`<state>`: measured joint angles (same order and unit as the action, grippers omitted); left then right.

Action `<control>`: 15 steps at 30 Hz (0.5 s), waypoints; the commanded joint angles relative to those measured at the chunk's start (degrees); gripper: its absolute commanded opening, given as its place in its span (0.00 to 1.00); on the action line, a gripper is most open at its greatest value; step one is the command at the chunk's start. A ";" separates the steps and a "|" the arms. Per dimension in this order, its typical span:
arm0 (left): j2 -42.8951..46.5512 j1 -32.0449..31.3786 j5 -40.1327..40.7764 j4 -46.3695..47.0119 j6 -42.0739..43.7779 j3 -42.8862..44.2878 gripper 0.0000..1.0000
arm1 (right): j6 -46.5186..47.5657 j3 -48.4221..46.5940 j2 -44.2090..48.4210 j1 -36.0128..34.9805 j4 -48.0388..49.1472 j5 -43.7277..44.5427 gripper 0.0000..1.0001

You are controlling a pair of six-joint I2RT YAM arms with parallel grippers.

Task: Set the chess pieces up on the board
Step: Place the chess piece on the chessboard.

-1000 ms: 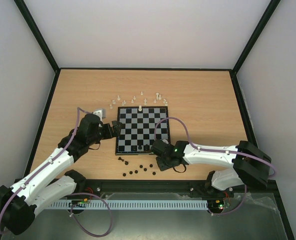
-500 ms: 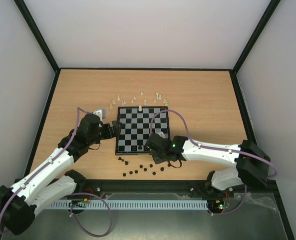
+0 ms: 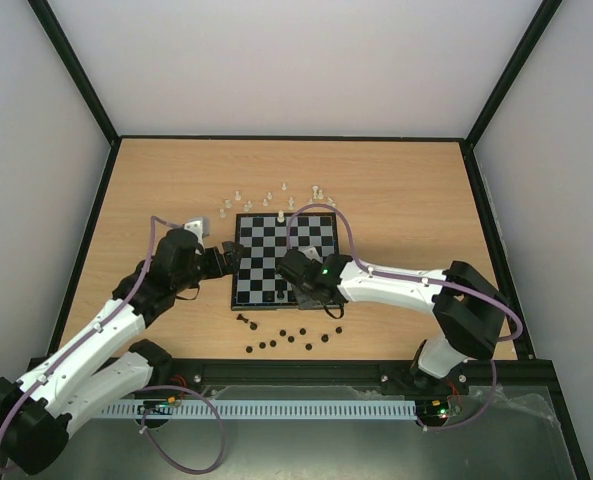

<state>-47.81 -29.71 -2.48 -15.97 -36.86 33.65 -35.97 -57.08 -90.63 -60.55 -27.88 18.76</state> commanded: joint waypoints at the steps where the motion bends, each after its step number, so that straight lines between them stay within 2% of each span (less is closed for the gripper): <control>1: 0.81 0.10 0.81 -1.43 0.31 0.72 0.99 | 1.02 -1.33 -0.16 0.77 -3.82 1.98 0.09; 15: 0.88 0.10 0.81 -1.34 0.15 0.28 0.99 | 1.06 1.73 0.76 2.50 -2.03 0.60 0.10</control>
<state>-47.62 -29.71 -2.31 -16.25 -36.88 33.65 -35.14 -56.95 -90.65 -59.02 -28.34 19.20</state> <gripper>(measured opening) 0.990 0.097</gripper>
